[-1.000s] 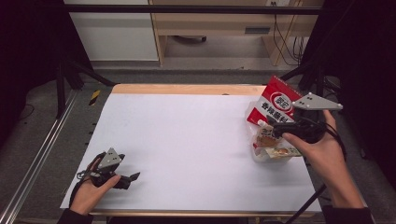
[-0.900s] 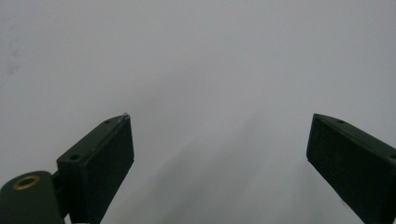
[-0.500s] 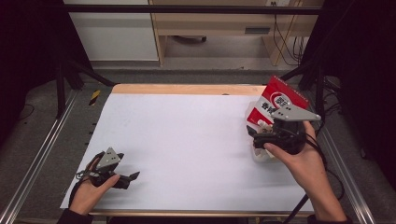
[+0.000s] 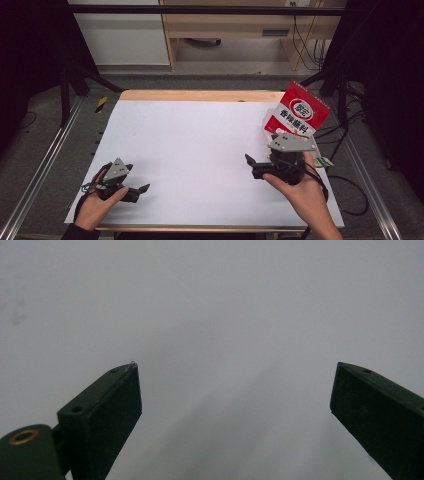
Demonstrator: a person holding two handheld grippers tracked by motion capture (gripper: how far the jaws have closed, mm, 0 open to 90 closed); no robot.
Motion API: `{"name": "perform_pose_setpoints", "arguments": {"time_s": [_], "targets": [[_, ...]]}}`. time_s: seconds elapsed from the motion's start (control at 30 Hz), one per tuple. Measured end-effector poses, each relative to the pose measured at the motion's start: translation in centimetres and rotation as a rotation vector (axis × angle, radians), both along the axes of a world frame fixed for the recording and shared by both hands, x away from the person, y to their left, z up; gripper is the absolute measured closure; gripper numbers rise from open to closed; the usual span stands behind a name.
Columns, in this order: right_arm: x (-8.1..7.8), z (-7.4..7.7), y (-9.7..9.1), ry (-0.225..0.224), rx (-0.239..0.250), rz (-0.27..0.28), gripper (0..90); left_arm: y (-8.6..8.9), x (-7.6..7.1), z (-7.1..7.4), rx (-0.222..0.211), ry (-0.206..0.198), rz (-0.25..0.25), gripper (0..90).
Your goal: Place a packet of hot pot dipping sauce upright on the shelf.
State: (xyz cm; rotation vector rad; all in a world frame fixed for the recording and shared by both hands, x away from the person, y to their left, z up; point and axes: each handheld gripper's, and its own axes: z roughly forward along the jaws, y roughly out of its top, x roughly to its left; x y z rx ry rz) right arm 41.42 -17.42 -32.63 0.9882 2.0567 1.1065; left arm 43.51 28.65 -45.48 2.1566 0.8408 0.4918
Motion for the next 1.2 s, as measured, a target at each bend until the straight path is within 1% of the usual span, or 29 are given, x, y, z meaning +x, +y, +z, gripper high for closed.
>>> {"name": "perform_pose_setpoints", "arguments": {"time_s": [0.13,0.27,0.4,0.53,0.57,0.7,0.77,0.8,1.0,1.1,1.2], "targets": [[-0.4,-1.3,0.6,0.014,-0.003,0.012,8.3,0.0,0.0,0.0,-0.001,0.001,-0.002,6.0],[-0.6,-2.9,1.2,0.043,0.0,0.021,8.2,0.0,0.0,0.0,-0.002,0.002,-0.003,6.1],[-0.5,-4.2,1.8,0.07,-0.001,0.034,7.9,-0.1,0.0,0.0,0.0,0.002,-0.003,6.0],[0.0,-5.8,2.4,0.086,-0.01,0.029,7.9,0.0,0.0,0.0,-0.001,0.001,-0.002,6.1],[0.2,-6.4,2.6,0.095,-0.016,0.026,7.9,0.0,0.0,0.0,-0.002,0.001,-0.002,6.0],[0.9,-7.9,3.2,0.117,-0.03,0.024,8.4,0.0,0.0,0.0,-0.002,0.001,-0.005,6.1],[1.1,-8.1,3.3,0.123,-0.034,0.027,8.3,0.0,0.0,0.0,-0.005,0.0,-0.003,6.0],[1.5,-8.8,3.6,0.142,-0.039,0.027,8.2,0.0,0.0,0.0,-0.006,0.001,-0.005,6.0],[2.2,-9.9,4.4,0.166,-0.029,0.025,7.8,0.0,0.0,0.0,-0.003,0.0,-0.006,6.0],[2.5,-10.4,4.9,0.178,-0.035,0.029,7.4,0.1,0.0,0.0,-0.005,0.0,-0.007,6.0],[2.7,-10.8,5.2,0.179,-0.032,0.03,7.3,0.1,0.0,0.1,-0.007,-0.001,-0.006,6.1]]}}
